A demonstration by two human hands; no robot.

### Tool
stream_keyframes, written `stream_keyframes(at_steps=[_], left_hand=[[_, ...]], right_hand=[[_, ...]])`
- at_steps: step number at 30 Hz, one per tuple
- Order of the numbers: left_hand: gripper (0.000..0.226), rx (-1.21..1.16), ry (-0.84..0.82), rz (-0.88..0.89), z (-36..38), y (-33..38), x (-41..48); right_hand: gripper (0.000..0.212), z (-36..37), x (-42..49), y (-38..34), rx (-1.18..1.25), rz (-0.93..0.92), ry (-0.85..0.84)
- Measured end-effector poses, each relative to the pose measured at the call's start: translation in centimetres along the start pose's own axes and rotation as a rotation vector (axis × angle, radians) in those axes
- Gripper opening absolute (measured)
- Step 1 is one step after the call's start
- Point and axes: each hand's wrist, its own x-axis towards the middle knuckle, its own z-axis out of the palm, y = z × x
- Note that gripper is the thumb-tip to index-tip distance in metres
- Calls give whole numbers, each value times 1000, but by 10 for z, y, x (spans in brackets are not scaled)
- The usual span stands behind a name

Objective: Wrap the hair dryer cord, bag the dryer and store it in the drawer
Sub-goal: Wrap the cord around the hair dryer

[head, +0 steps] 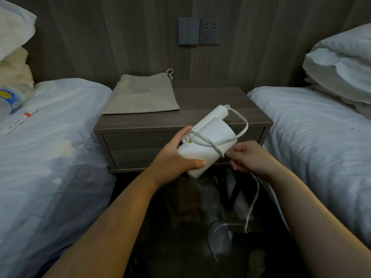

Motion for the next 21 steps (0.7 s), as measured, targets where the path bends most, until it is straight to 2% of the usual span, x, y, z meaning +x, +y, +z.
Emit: stream_keyframes(at_steps=[3,7,11,17,21], left_hand=[[99,84,55,-22,0,1,1],[99,148,134,-23,-2,6,0],[97,198,192,-3,-3,10,-3],[104,452,210,94,8,9,-8],[102,633,280,212,12,7,-8]], right_hand=[[43,1,-7,-11,-181,-24,56],[30,2,-11,-21,-266,-2,73],[31,6,-13,-29,-380,8,70],[43,16,-16,-30,-564,-3,36],[42,22,-18,-35,-624,-57,44]])
